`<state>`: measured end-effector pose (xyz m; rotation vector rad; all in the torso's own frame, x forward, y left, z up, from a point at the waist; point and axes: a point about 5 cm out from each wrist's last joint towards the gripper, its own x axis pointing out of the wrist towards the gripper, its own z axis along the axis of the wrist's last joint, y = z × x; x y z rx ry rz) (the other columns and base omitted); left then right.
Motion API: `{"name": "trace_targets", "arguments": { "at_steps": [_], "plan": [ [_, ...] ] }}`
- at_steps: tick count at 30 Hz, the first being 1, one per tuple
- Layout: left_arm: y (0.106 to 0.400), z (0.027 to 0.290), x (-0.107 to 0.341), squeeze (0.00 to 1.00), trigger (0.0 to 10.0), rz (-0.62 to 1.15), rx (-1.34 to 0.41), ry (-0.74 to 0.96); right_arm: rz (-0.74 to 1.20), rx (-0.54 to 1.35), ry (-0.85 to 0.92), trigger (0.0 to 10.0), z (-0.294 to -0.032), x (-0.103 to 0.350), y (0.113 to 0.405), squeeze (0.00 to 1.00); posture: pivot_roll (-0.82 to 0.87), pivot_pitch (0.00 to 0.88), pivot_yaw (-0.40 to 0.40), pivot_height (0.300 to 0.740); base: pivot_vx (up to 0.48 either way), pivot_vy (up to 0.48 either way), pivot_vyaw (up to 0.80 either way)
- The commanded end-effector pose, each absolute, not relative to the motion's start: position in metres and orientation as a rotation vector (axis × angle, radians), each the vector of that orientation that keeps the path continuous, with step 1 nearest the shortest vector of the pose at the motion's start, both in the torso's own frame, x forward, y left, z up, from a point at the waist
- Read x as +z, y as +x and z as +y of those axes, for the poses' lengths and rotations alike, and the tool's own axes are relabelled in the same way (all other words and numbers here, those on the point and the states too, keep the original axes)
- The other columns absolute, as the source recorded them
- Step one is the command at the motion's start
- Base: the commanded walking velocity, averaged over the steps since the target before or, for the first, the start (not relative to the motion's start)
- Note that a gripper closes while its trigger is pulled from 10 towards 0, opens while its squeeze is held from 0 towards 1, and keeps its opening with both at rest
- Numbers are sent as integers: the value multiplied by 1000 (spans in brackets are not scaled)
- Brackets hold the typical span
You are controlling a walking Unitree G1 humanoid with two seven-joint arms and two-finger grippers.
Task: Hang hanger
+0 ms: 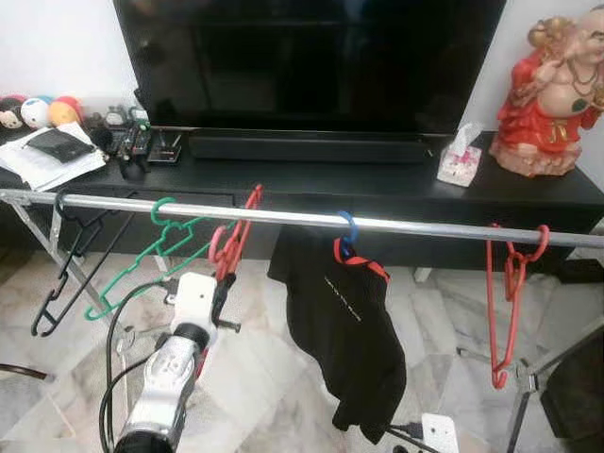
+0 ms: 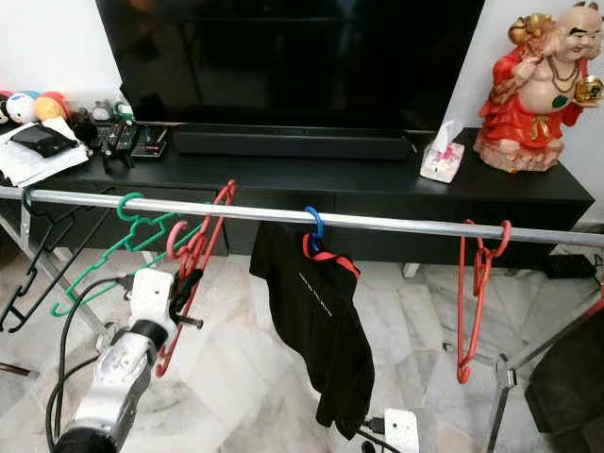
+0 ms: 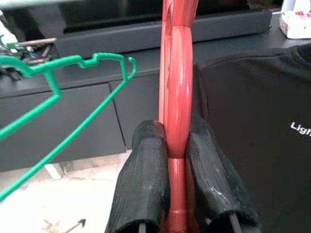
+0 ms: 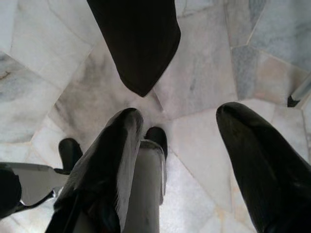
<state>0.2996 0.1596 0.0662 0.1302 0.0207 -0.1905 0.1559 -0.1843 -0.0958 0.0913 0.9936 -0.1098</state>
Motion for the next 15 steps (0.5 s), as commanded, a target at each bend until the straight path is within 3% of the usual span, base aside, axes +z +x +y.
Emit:
{"name": "trace_targets", "arguments": {
  "at_steps": [1,6,15],
  "plan": [
    [293,162,53,0,10000,79,-187,136,992,-119,87,10000,-185,-96,155,0,-144,6,-14,740,0,0,0],
    [276,170,39,0,10000,129,-180,155,994,-157,106,10000,-185,-97,153,0,-138,16,-17,740,0,0,0],
    [276,170,43,0,10000,96,-156,145,989,-148,100,10000,-187,-96,155,0,-139,20,-15,740,0,0,0]
  ]
}}
